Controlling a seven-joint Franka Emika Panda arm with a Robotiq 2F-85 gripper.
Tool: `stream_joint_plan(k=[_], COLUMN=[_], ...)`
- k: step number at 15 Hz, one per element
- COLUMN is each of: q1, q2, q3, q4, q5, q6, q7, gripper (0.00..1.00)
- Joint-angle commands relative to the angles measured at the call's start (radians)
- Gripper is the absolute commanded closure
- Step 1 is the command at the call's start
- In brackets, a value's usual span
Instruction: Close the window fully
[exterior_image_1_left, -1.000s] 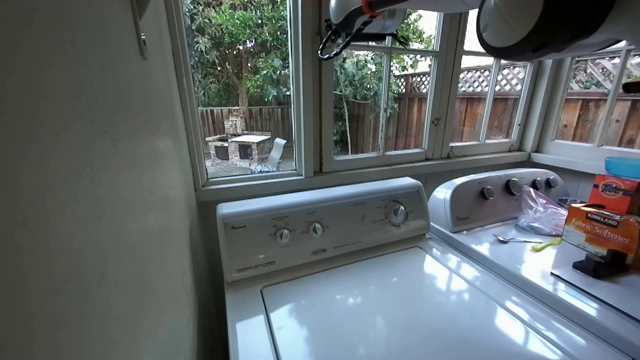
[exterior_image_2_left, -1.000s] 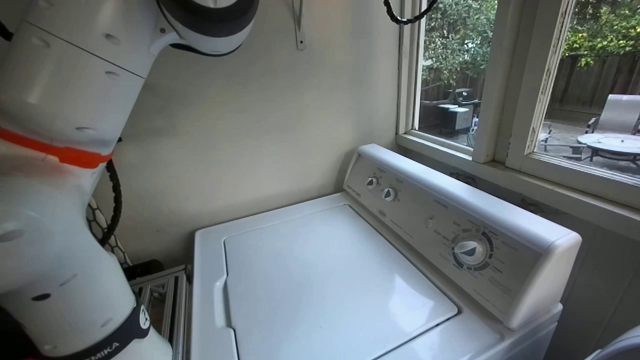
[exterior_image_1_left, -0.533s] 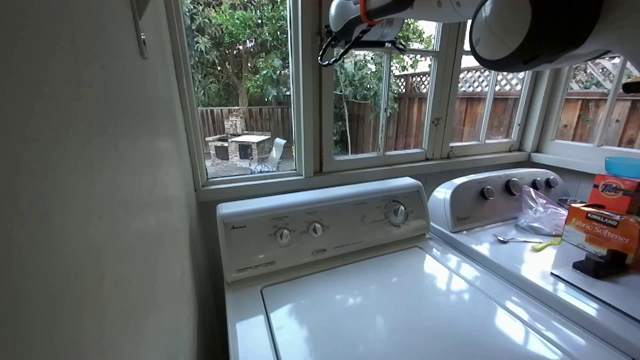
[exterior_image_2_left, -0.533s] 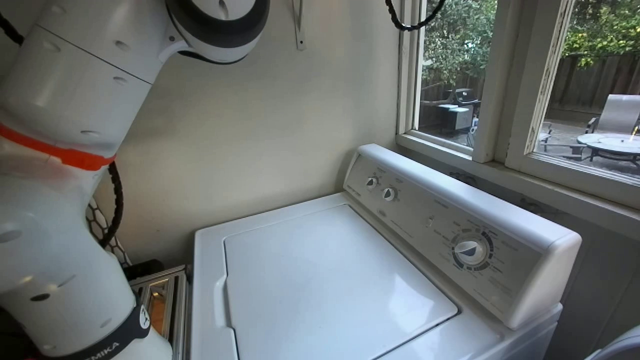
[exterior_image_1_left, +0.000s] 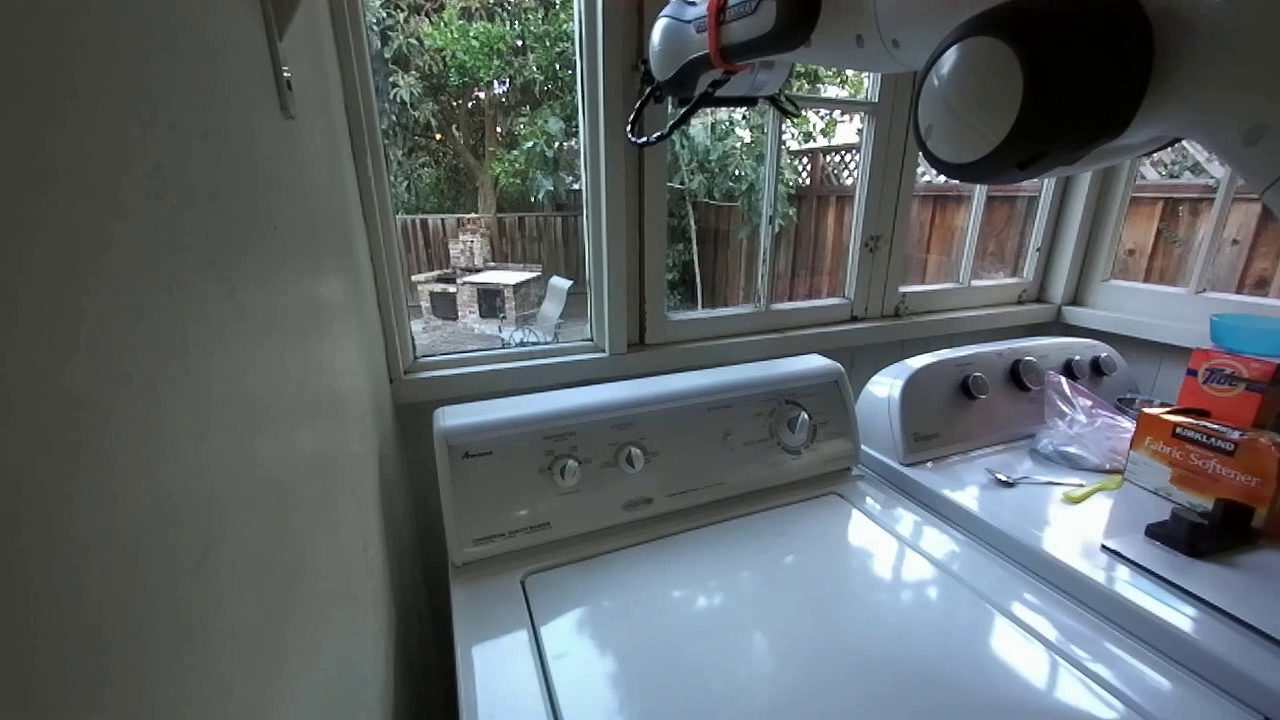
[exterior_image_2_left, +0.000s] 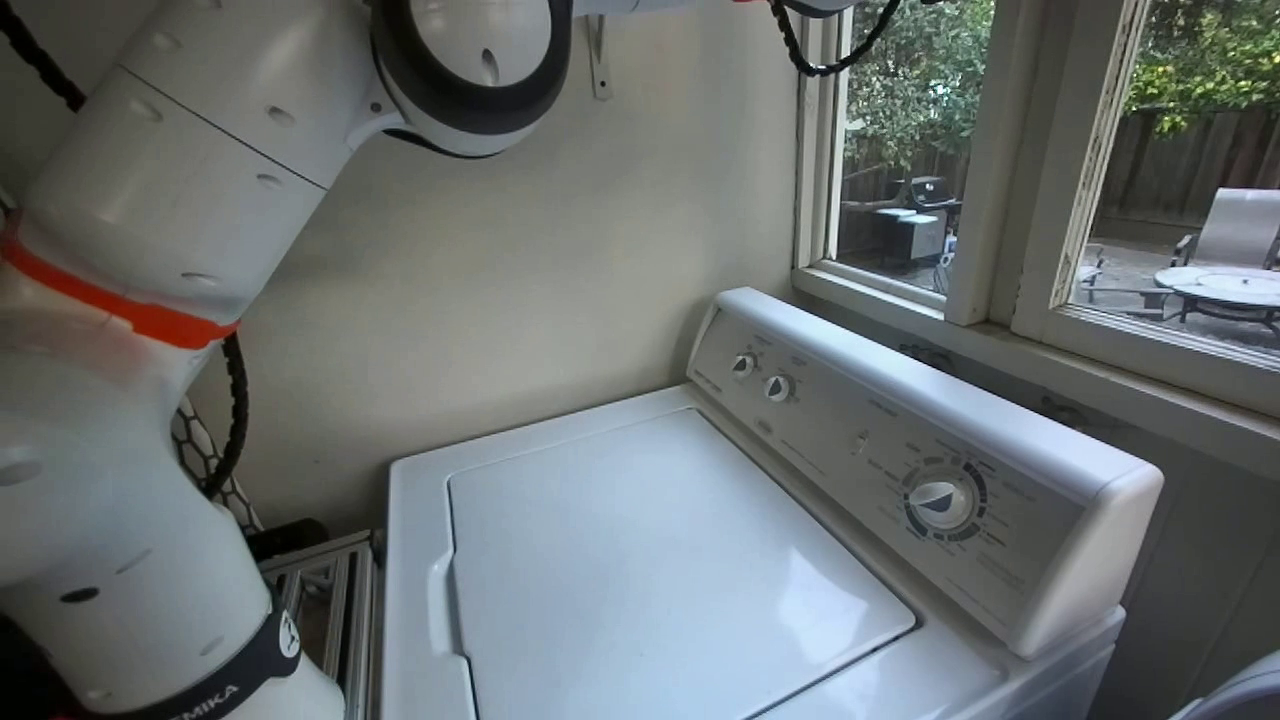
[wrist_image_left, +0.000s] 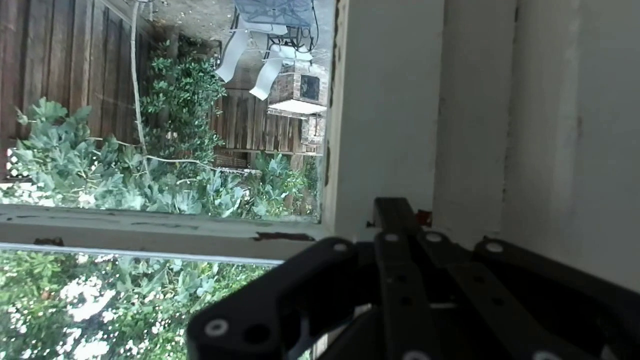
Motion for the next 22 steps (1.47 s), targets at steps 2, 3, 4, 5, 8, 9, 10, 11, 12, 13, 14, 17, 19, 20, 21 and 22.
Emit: stream_joint_plan(k=[2, 3, 4, 5, 8, 9, 10, 11, 12, 13, 14, 17, 19, 20, 21, 22], q1=[-0.019, -0.024, -0.025, -0.026, -0.036, -0.038, -0.039, -0.04, -0.039, -0.037, -0.026, -0.026, -0.026, -0.027, -0.027, -0.027], q2=[0.092, 0.108, 0.118, 0.133, 0.16, 0.168, 0.172, 0.176, 0.178, 0.172, 0.125, 0.129, 0.132, 0.134, 0.135, 0.136], q3=[-0.001, -0.003, -0.006, -0.015, -0.016, -0.019, -0.019, -0.023, -0.023, -0.02, -0.008, -0.009, -0.01, -0.01, -0.01, -0.01], q4=[0.132, 0.151, 0.165, 0.181, 0.214, 0.225, 0.232, 0.237, 0.239, 0.235, 0.162, 0.168, 0.173, 0.175, 0.178, 0.179], q5=[0.013, 0.013, 0.011, 0.006, 0.004, 0.002, 0.001, -0.001, -0.004, -0.002, 0.0, 0.0, 0.0, 0.0, 0.0, 0.0], q6=[0.028, 0.04, 0.04, 0.053, 0.064, 0.067, 0.064, 0.064, 0.067, 0.053, 0.042, 0.041, 0.041, 0.041, 0.041, 0.041], q7=[0.047, 0.056, 0.067, 0.082, 0.092, 0.098, 0.097, 0.103, 0.097, 0.096, 0.069, 0.069, 0.07, 0.07, 0.071, 0.071], gripper=[1.0, 1.0, 1.0, 1.0, 1.0, 1.0, 1.0, 1.0, 1.0, 1.0, 0.99, 0.99, 0.99, 0.99, 0.99, 0.99])
